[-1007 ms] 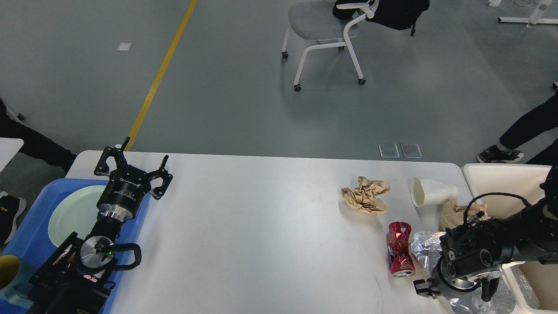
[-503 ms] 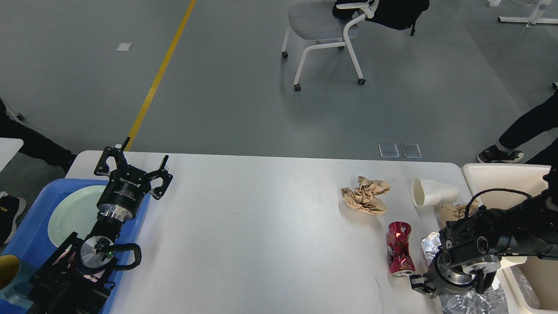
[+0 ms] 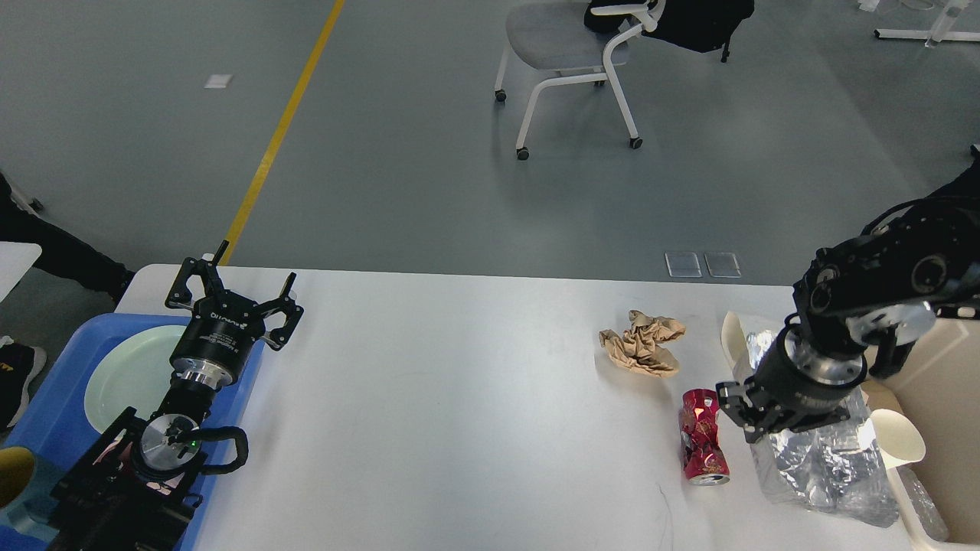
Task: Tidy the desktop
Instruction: 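Lift the foil pouch with the right gripper and drop it into the white bin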
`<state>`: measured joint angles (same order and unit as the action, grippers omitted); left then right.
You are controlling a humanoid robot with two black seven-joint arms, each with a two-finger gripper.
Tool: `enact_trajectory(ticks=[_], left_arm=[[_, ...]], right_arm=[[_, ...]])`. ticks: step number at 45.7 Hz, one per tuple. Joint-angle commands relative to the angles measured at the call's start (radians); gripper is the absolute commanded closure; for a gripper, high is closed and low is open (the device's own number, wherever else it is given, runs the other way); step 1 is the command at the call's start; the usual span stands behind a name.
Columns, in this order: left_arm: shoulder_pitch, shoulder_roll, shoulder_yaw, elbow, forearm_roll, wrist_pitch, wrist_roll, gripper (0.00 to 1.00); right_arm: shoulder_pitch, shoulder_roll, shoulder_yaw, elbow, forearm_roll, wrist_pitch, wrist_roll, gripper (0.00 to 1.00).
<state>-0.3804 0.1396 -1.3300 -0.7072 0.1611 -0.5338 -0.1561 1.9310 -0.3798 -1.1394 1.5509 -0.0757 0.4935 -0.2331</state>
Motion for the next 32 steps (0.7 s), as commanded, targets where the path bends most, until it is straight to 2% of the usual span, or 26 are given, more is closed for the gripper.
enact_trajectory(ticks=[1,10,14,17,21,23,32], left_arm=[[0.000,0.000,0.000,0.000,0.000,0.000,0.000,0.04],[0.000,0.000,0.000,0.000,0.000,0.000,0.000,0.04],[0.000,0.000,0.000,0.000,0.000,0.000,0.000,0.04],[0.000,0.000,0.000,0.000,0.000,0.000,0.000,0.04],[0.000,0.000,0.000,0.000,0.000,0.000,0.000,0.04],[0.000,0.000,0.000,0.000,0.000,0.000,0.000,0.04],[0.000,0.000,0.000,0.000,0.000,0.000,0.000,0.04]], right_arm=[[0.195,-0.008,-0.055,0.021,0.066,0.126,0.000,1.00],[0.426,0.004,-0.206,0.031,0.155,0.295,0.011,1.00],[0.515,0.013,-0.269,0.035,0.198,0.320,0.018,1.00],[0.559,0.030,-0.330,0.034,0.241,0.321,0.049,1.00],[0.586,0.068,-0.420,0.032,0.269,0.313,0.145,1.00],[0.589,0.082,-0.444,0.032,0.269,0.313,0.178,1.00],[0.588,0.065,-0.462,0.017,0.266,0.298,0.184,1.00]])
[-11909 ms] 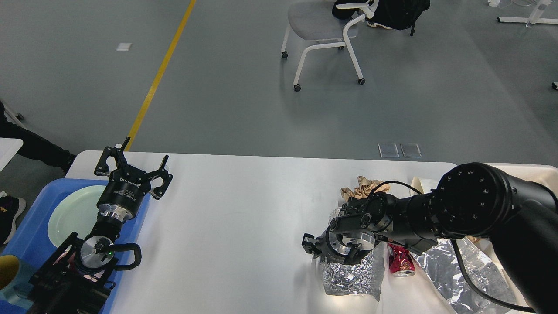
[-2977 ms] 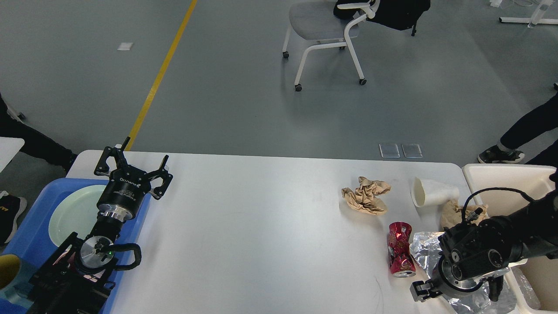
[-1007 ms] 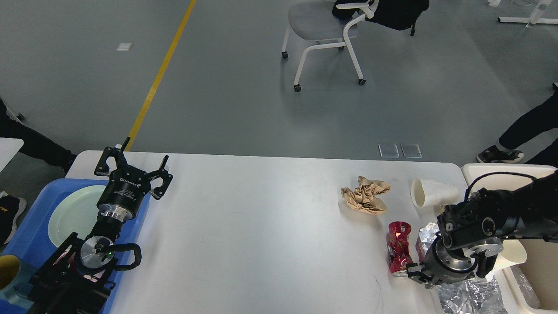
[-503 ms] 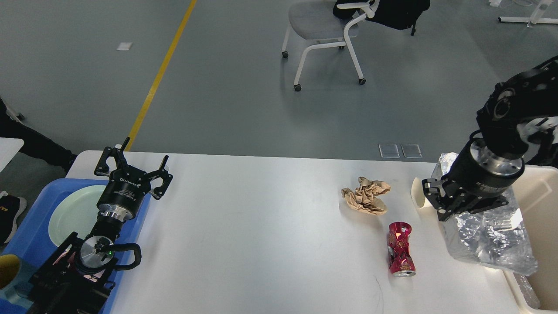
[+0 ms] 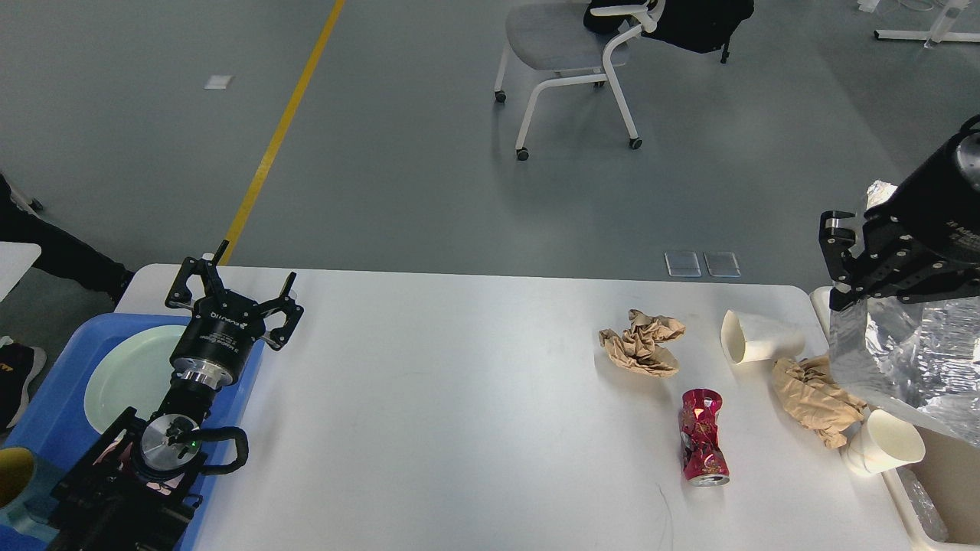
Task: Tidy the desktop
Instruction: 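Lift the foil pouch with the right gripper and drop it into the white bin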
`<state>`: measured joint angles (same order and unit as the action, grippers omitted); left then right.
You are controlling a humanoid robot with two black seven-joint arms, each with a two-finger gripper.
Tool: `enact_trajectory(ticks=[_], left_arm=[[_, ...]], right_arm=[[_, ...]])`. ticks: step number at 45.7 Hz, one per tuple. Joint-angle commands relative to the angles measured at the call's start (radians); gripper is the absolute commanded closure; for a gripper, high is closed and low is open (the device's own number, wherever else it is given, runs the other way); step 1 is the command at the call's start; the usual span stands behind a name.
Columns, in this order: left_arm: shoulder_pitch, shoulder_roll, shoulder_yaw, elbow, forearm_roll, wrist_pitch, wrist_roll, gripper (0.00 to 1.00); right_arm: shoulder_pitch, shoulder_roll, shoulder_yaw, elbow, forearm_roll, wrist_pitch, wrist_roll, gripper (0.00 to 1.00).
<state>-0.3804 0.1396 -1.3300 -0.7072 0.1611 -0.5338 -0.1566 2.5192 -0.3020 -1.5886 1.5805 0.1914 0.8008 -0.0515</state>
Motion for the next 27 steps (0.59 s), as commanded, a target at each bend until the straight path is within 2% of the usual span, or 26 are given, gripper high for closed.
enact_trajectory(ticks=[1,5,11,21,27], left_arm=[[0.000,0.000,0.000,0.000,0.000,0.000,0.000,0.04],[0.000,0.000,0.000,0.000,0.000,0.000,0.000,0.04],[0.000,0.000,0.000,0.000,0.000,0.000,0.000,0.04],[0.000,0.000,0.000,0.000,0.000,0.000,0.000,0.04],[0.000,0.000,0.000,0.000,0.000,0.000,0.000,0.04]], right_arm=[[0.000,-0.017,-0.014,-0.014,-0.001,-0.014,0.002,1.00],[-0.008,-0.029,-0.046,-0.030,-0.003,-0.044,0.002,1.00],[-0.057,-0.089,-0.093,-0.062,-0.001,-0.149,0.002,1.00],[-0.229,-0.367,-0.076,-0.218,0.010,-0.382,0.002,1.00],[-0.407,-0.489,-0.005,-0.313,0.017,-0.518,0.002,1.00]])
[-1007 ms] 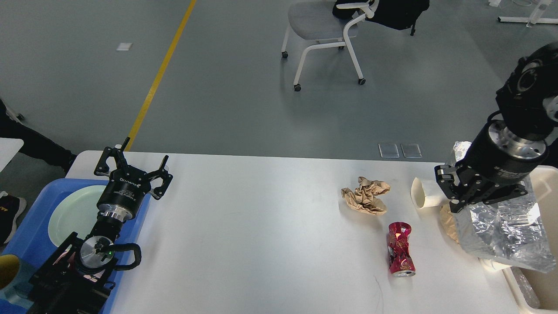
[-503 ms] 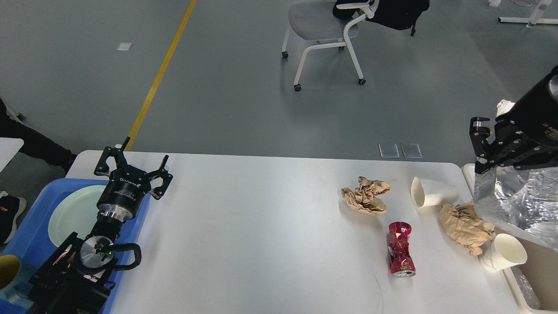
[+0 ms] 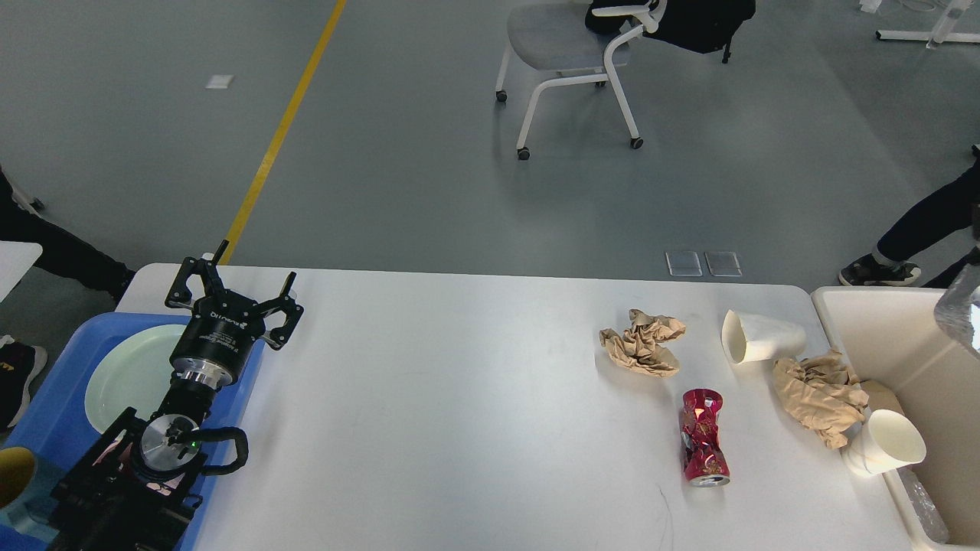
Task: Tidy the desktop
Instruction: 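Lift the foil pouch with the right gripper and drop it into the white bin, then raise the right gripper and move it over the crumpled brown paper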
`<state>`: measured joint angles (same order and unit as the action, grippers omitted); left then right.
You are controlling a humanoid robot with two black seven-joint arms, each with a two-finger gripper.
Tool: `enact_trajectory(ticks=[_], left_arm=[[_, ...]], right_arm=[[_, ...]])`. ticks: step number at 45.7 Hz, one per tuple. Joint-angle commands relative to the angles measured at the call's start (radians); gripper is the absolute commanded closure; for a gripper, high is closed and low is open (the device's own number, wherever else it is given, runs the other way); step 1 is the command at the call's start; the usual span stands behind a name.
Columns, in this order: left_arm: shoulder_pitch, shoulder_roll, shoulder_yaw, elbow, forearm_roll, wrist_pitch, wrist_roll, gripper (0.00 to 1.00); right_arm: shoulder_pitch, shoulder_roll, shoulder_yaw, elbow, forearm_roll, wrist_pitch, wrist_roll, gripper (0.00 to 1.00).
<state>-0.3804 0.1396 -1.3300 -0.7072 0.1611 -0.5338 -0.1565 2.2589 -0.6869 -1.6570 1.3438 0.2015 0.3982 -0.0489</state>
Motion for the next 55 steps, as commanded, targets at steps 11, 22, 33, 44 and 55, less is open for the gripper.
enact_trajectory(ticks=[11,22,33,44,55], left_arm=[[0.000,0.000,0.000,0.000,0.000,0.000,0.000,0.04],[0.000,0.000,0.000,0.000,0.000,0.000,0.000,0.04],[0.000,0.000,0.002,0.000,0.000,0.000,0.000,0.04],[0.000,0.000,0.000,0.000,0.000,0.000,0.000,0.04],[0.000,0.000,0.000,0.000,0.000,0.000,0.000,0.04]], right_arm=[[-0.662,-0.198,0.383,-0.349,0.010,-0.329,0.000,1.00],[-1.254,-0.117,0.940,-0.794,0.009,-0.341,-0.026,1.00],[-1.547,0.127,1.100,-1.202,0.010,-0.354,-0.017,1.00],[-1.627,0.194,1.155,-1.227,0.010,-0.355,-0.016,1.00],[-1.636,0.210,1.157,-1.226,0.010,-0.380,-0.017,1.00]])
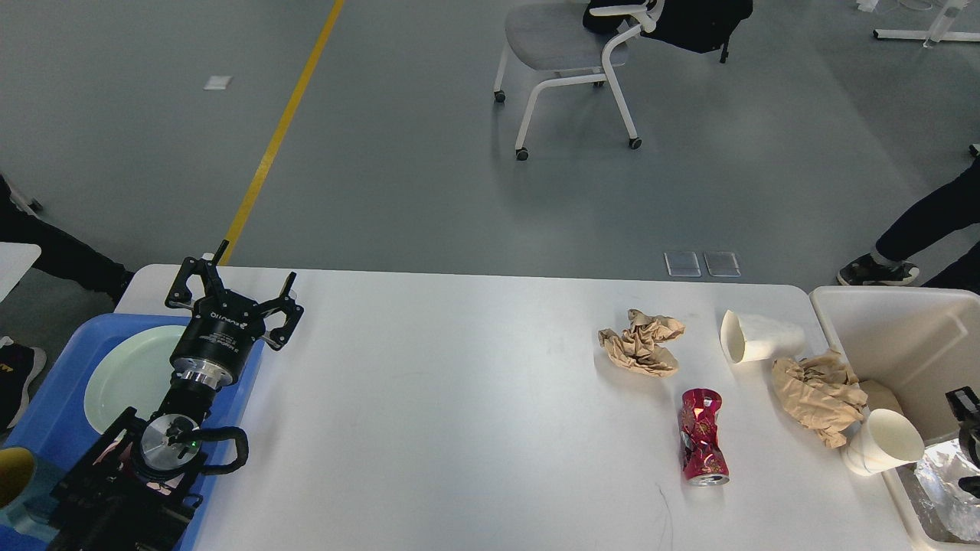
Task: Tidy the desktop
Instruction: 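Raise the right gripper and move it over the crumpled brown paper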
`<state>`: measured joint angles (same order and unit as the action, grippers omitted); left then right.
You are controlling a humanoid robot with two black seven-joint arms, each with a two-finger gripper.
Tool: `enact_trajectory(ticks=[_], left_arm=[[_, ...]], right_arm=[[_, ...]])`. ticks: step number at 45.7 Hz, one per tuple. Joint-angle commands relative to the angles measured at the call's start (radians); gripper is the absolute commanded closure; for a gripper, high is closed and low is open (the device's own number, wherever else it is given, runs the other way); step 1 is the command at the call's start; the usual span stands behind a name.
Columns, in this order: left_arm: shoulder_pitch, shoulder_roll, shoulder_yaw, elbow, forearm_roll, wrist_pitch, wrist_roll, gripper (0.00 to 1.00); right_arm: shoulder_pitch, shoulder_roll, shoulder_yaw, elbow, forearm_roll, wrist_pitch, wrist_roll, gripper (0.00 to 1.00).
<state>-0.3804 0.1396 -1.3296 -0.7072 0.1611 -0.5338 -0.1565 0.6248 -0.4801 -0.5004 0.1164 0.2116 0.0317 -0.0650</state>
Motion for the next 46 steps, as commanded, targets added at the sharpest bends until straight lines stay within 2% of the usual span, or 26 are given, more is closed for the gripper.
enact_trajectory(ticks=[1,16,17,19,20,22,23,24,32,46], left_arm=[[0.000,0.000,0.000,0.000,0.000,0.000,0.000,0.04],[0.000,0.000,0.000,0.000,0.000,0.000,0.000,0.04],[0.000,0.000,0.000,0.000,0.000,0.000,0.000,0.04],[0.000,0.000,0.000,0.000,0.000,0.000,0.000,0.04],[0.000,0.000,0.000,0.000,0.000,0.000,0.000,0.04],[0.000,0.000,0.000,0.000,0.000,0.000,0.000,0.04],[0.000,0.000,0.000,0.000,0.000,0.000,0.000,0.04],[0.000,0.000,0.000,0.000,0.000,0.000,0.000,0.04],[0.000,0.000,0.000,0.000,0.000,0.000,0.000,0.04],[0.000,0.000,0.000,0.000,0.000,0.000,0.000,0.04]], right_arm=[[-0.004,0.003,0.000,0.002,0.000,-0.013,-0.001,1.00],[-0.017,0.023,0.000,0.002,0.000,-0.033,0.001,1.00],[-0.017,0.023,0.000,0.000,0.000,-0.047,0.001,0.88],[-0.017,0.021,0.000,0.000,0.000,-0.093,0.001,0.51],[-0.017,0.021,-0.001,0.000,0.000,-0.120,0.001,0.36],[-0.019,0.025,0.000,0.002,-0.001,-0.194,0.001,0.10],[-0.019,0.026,0.000,0.003,-0.001,-0.219,0.001,0.03],[-0.019,0.032,0.000,0.005,-0.001,-0.239,0.001,0.00],[-0.030,0.064,0.000,0.012,-0.001,-0.260,0.001,0.00],[0.010,0.048,-0.006,0.028,-0.005,-0.237,-0.007,0.00]])
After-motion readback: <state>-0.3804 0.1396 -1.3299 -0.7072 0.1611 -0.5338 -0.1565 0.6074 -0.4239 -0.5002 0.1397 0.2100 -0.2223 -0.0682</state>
